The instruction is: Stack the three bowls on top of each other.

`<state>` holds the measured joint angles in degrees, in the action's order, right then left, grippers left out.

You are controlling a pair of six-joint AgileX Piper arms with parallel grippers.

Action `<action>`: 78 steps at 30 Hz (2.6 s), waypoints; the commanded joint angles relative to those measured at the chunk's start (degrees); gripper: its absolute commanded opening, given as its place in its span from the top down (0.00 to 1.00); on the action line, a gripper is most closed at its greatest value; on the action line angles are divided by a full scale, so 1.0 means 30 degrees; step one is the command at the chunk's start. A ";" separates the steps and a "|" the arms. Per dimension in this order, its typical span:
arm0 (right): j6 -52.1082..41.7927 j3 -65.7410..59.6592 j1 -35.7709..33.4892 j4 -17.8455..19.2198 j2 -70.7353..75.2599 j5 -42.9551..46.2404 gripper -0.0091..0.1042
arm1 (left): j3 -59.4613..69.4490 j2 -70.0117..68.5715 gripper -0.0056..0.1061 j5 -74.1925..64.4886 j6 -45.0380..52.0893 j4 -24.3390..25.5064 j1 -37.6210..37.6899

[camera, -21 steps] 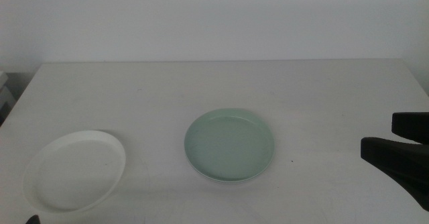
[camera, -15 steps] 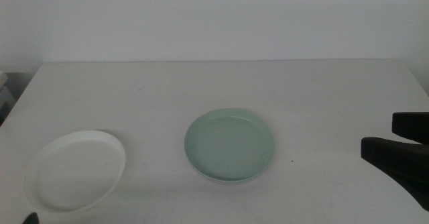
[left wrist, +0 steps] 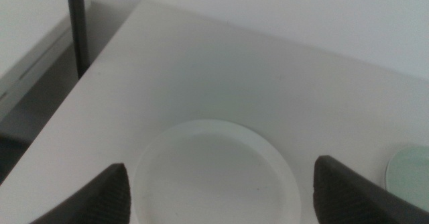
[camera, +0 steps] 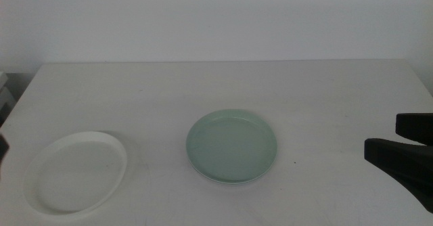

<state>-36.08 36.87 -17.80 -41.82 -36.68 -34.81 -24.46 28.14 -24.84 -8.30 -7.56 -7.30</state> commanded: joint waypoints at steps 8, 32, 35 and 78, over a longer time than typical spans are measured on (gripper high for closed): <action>-0.0228 0.0435 0.0130 -0.0376 -0.0016 0.0977 0.46 | -0.8542 0.7402 0.01 -0.7296 -0.0256 0.0160 -0.0023; -0.0228 0.0435 0.0130 -0.0376 -0.0016 0.0977 0.46 | -1.1013 1.6268 0.01 -0.7450 0.5979 -0.1119 -0.3156; -0.0228 0.0435 0.0130 -0.0376 -0.0016 0.0977 0.46 | -1.1212 1.7696 0.01 -0.6945 0.8726 -0.2255 -0.4015; -0.0208 0.0435 0.0130 -0.0376 -0.0016 0.0977 0.46 | -1.5037 2.2028 0.95 -0.7370 0.8577 -0.7232 -0.0830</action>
<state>-36.08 36.87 -17.80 -41.82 -36.68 -34.81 -65.42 97.17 -44.73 21.81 -26.79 -12.72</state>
